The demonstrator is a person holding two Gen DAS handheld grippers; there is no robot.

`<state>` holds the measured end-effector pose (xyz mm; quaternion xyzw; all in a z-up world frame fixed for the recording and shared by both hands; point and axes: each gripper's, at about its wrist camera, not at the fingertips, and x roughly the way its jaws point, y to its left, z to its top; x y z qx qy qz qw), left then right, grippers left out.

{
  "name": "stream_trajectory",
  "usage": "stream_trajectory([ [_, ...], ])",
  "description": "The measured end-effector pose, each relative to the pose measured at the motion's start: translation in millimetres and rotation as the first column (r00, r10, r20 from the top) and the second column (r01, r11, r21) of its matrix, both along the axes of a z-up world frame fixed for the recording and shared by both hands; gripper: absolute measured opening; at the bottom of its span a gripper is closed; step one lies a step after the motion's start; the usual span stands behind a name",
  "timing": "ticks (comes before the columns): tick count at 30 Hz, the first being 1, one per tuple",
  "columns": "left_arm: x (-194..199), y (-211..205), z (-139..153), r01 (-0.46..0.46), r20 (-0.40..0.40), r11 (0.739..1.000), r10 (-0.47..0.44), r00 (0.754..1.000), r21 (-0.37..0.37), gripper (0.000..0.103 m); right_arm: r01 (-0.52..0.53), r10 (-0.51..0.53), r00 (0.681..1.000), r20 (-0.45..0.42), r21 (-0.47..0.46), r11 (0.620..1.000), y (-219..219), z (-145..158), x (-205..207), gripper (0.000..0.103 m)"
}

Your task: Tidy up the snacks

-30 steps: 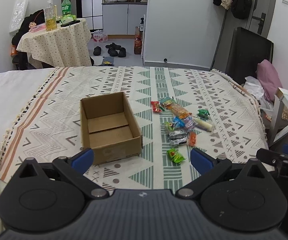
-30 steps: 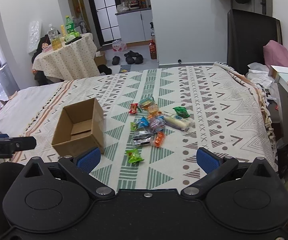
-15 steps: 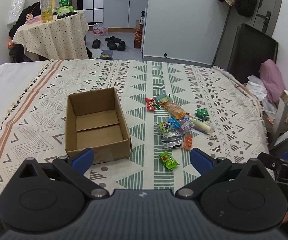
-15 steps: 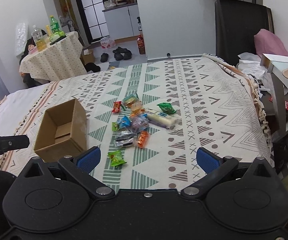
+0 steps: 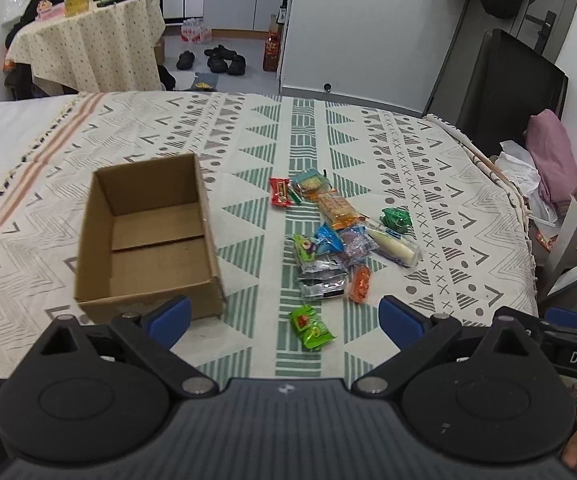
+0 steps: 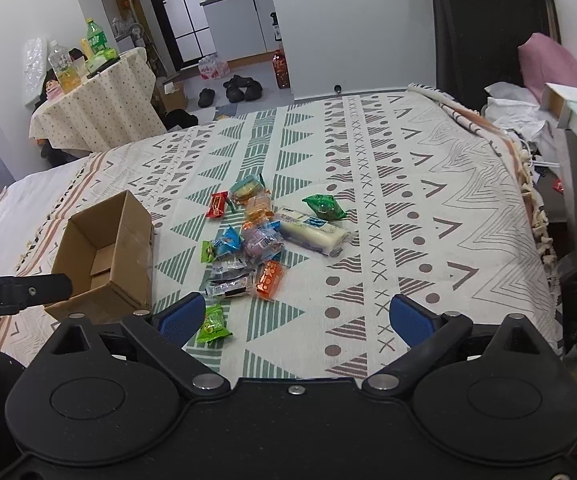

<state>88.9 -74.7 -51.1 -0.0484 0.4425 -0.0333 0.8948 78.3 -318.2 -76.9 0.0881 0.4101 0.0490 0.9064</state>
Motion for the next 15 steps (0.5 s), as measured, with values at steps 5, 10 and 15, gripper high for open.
stream_trajectory([
  [5,17,-8,-19,-0.021,-0.054,1.0,0.02,0.998,-0.019,0.1,-0.01,0.01,1.0,-0.017,-0.012,1.0,-6,-11,17,0.091],
  [10,36,-16,-41,-0.054,-0.117,0.998,0.05,0.992,-0.033,0.092,-0.045,0.045,0.998,-0.039,0.0,0.999,-12,-24,36,0.083],
  [15,51,-24,-61,-0.09,-0.174,0.995,0.08,0.981,-0.048,0.084,-0.066,0.067,0.995,-0.067,0.021,0.998,-19,-38,55,0.078],
])
